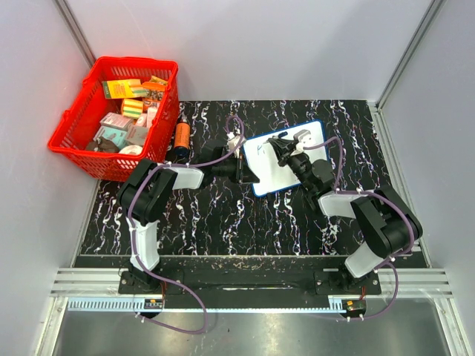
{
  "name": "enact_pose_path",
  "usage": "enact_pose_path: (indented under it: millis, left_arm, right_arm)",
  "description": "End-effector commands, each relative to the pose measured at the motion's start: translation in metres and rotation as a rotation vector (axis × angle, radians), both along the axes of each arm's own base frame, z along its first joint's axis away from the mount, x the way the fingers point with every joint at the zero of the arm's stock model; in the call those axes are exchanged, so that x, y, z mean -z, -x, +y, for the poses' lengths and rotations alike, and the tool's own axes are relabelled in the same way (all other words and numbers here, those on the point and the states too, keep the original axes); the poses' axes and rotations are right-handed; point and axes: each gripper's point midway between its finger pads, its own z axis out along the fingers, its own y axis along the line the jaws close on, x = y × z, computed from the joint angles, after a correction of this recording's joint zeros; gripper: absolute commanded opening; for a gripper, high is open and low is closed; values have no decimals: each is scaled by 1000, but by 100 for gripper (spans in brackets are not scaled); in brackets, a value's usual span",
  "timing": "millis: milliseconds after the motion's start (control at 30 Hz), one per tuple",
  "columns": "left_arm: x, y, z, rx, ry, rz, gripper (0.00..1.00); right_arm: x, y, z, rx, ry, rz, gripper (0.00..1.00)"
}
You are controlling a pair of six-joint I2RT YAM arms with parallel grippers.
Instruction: Write a sentence on the whiteboard
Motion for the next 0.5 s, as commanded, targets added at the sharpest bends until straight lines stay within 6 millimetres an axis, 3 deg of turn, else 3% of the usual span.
enact_pose_path:
  millis: [0,467]
  left_arm:
    - [84,30,32,-60,-256,159,0]
    - [84,29,32,-59,-256,156,0]
  right_arm:
    - [-63,1,-8,27,-124,-221,0]
    - [-44,0,-4,12,-95,-185,0]
